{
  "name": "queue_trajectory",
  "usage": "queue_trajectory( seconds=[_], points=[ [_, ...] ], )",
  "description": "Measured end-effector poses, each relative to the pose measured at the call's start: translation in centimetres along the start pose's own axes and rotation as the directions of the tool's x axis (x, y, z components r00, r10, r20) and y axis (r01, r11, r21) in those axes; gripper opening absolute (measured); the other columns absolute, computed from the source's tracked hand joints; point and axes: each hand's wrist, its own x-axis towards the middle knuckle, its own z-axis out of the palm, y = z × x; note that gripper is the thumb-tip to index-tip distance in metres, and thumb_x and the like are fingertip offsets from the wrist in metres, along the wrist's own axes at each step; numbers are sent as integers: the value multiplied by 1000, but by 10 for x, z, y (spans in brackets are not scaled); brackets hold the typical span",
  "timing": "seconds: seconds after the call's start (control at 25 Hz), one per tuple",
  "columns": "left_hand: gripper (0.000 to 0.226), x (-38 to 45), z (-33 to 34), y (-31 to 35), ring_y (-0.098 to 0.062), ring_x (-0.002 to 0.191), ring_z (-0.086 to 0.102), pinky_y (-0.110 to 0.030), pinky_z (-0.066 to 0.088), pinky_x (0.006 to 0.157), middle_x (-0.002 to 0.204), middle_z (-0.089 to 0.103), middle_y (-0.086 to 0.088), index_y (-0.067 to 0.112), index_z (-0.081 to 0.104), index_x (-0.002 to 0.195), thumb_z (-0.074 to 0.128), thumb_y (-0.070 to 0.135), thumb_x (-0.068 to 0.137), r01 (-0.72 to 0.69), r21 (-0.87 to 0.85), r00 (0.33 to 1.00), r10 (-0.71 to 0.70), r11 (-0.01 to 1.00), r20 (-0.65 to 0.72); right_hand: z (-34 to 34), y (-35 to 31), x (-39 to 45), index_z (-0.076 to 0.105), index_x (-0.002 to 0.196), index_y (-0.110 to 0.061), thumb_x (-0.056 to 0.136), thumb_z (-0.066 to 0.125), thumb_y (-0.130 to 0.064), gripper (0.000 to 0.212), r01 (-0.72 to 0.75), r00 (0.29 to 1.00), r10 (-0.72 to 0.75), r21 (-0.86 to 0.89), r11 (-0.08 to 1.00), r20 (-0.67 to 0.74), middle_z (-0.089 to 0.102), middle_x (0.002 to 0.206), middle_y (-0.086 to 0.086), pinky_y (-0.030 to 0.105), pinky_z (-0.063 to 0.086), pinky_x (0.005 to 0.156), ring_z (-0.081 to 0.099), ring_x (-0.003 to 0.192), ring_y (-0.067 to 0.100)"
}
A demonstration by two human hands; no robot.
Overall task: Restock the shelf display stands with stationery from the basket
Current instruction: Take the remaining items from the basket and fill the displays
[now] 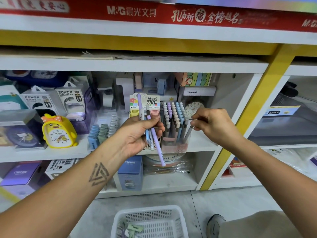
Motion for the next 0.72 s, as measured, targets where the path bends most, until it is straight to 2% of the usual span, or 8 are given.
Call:
queue_trajectory(
  seconds=[0.12,0.2,0.24,0.28,0.36,0.44,0.56,0.72],
  points=[
    [10,-1,1,0,-26,68,69,-33,61,65,79,68,-19,-5,64,98,64,-2,89,2,-28,1000,-2,1000,9,9,-7,-2,78,98,-12,93,69,-19,12,148,985,-132,-144,978,112,75,92,-1,35,56,75,69,82,13],
    [12,-2,2,0,-27,67,69,-32,61,63,79,67,-20,-6,62,100,63,-2,89,-8,-60,1000,9,998,13,9,-13,1,77,108,-17,97,64,-28,21,218,976,-198,-330,918,92,66,102,-2,33,51,69,65,88,20],
    [13,-1,3,1,-27,66,69,-32,61,62,79,67,-21,-7,62,101,63,-1,89,-17,-75,1000,18,997,13,9,-18,4,76,110,-19,97,62,-32,23,233,972,-225,-354,906,63,62,101,-4,31,48,67,63,87,20],
    [14,-1,3,1,-26,66,69,-32,61,62,79,67,-21,-7,62,102,63,-1,89,-30,-91,999,31,995,9,10,-26,5,75,110,-20,97,61,-36,25,228,973,-225,-296,927,48,62,97,-7,29,46,66,63,83,17],
    [16,-1,3,2,-26,65,70,-33,62,65,78,67,-21,-8,62,104,63,-2,89,-67,-123,998,65,990,-22,19,-49,5,69,101,-22,90,68,-44,24,86,985,-95,73,994,141,68,79,-11,26,46,61,63,68,9],
    [17,-1,1,3,-24,64,71,-33,62,65,76,69,-19,-8,61,105,64,-3,89,-110,-133,993,103,985,-55,35,-70,2,55,97,-18,84,78,-37,32,-164,938,17,398,903,346,73,71,1,26,49,53,63,53,11],
    [15,-3,-2,6,-26,68,73,-32,61,61,78,72,-19,-5,61,103,63,-4,88,-140,-153,990,134,978,-51,49,-81,3,46,100,-8,83,80,-8,38,-308,914,77,560,769,398,73,71,15,28,49,49,61,49,18],
    [15,-3,-6,12,-36,91,73,-42,62,74,100,71,-29,-5,58,106,58,-7,91,-148,-207,989,150,967,-6,43,-84,9,45,122,-1,83,70,7,47,-347,912,103,611,711,398,71,71,22,30,54,50,63,50,22]
  ],
)
